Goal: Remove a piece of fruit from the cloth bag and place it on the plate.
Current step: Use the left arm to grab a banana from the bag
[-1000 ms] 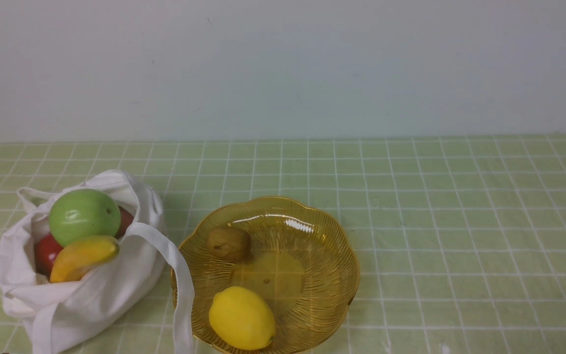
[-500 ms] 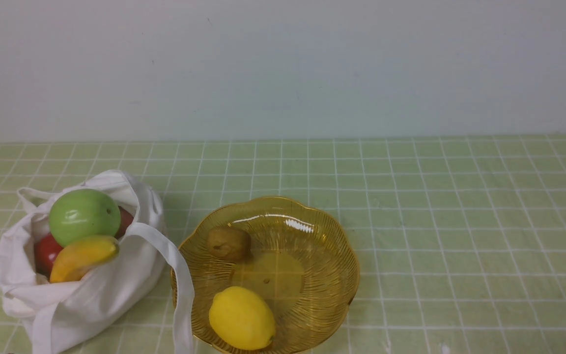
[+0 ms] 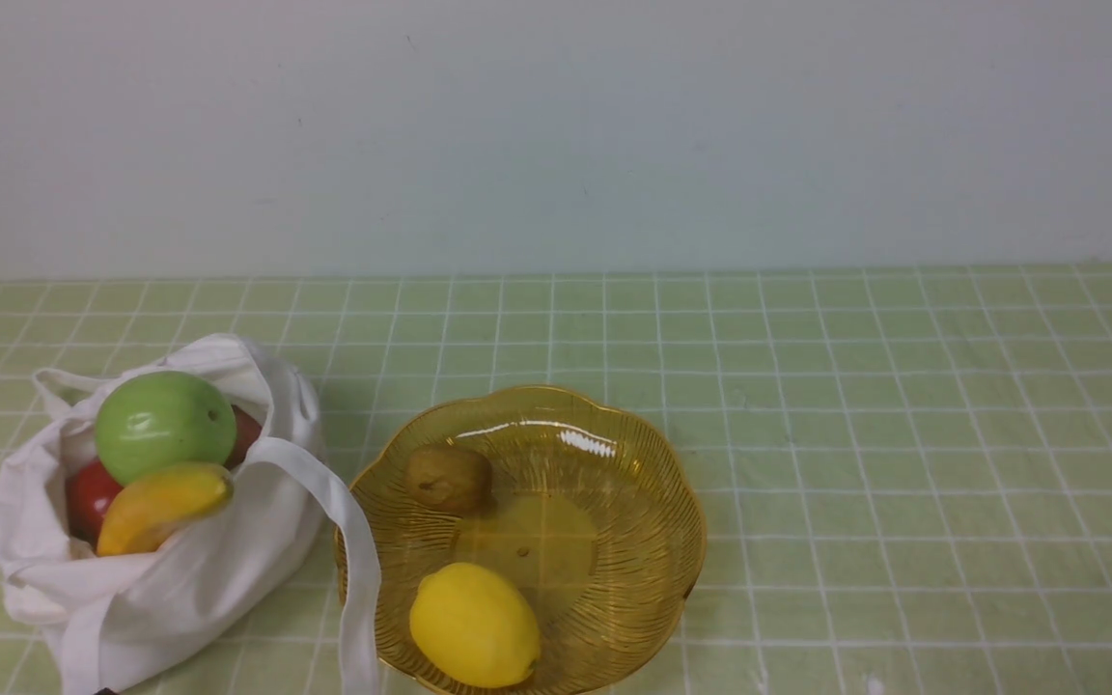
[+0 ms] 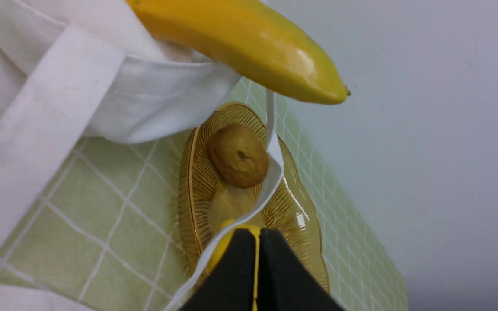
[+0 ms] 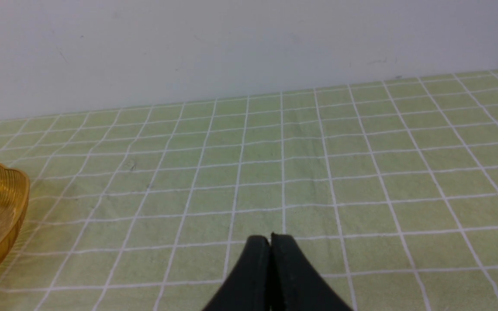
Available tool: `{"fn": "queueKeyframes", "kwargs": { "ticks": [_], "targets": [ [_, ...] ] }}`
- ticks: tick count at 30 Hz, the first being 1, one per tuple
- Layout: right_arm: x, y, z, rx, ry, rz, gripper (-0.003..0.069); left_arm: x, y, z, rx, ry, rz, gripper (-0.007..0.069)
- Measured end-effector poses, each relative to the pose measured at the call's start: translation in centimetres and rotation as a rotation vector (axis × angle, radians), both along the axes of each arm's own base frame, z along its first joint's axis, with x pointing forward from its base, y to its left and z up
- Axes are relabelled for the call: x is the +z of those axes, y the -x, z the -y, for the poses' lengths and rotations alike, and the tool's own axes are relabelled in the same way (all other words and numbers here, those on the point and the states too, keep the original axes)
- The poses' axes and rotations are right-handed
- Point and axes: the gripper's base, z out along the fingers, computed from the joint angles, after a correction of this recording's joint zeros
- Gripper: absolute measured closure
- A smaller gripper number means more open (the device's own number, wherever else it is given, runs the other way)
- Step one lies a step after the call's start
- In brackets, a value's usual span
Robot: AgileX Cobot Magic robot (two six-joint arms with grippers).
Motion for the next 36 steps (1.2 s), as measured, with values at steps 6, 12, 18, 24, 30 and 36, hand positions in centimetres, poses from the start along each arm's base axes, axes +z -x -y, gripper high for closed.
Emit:
{"fn": "queueKeyframes", "kwargs": {
  "ticks": [6,12,18,24,30,36],
  "targets": [
    [0.0,0.0,0.0,0.000,0.000,0.000,0.0673,5.9,0.6,0.2,-0.074,-0.198,0.128,0.0632],
    [0.0,0.0,0.0,0.000,0.000,0.000,0.0673,9.9,-1.9,0.2,-0.253,-0.585,-0.158,0.0632],
    [0.0,0.0,0.0,0.000,0.000,0.000,0.0673,12.3,-6.8,-0.9,-0.357,-0.898,-0.387,0.0594],
    [0.0,0.0,0.0,0.000,0.000,0.000,0.0673,13.2,-12.0,-0.6,-0.438,-0.955,-0.477,0.0375],
    [0.0,0.0,0.0,0.000,0.000,0.000,0.0673,11.6,-14.9,0.4,-0.695,-1.065,-0.450,0.0055],
    [0.0,0.0,0.0,0.000,0.000,0.000,0.0673,10.6,-16.6,1.1,-0.882,-1.213,-0.292,-0.0057]
  ]
}}
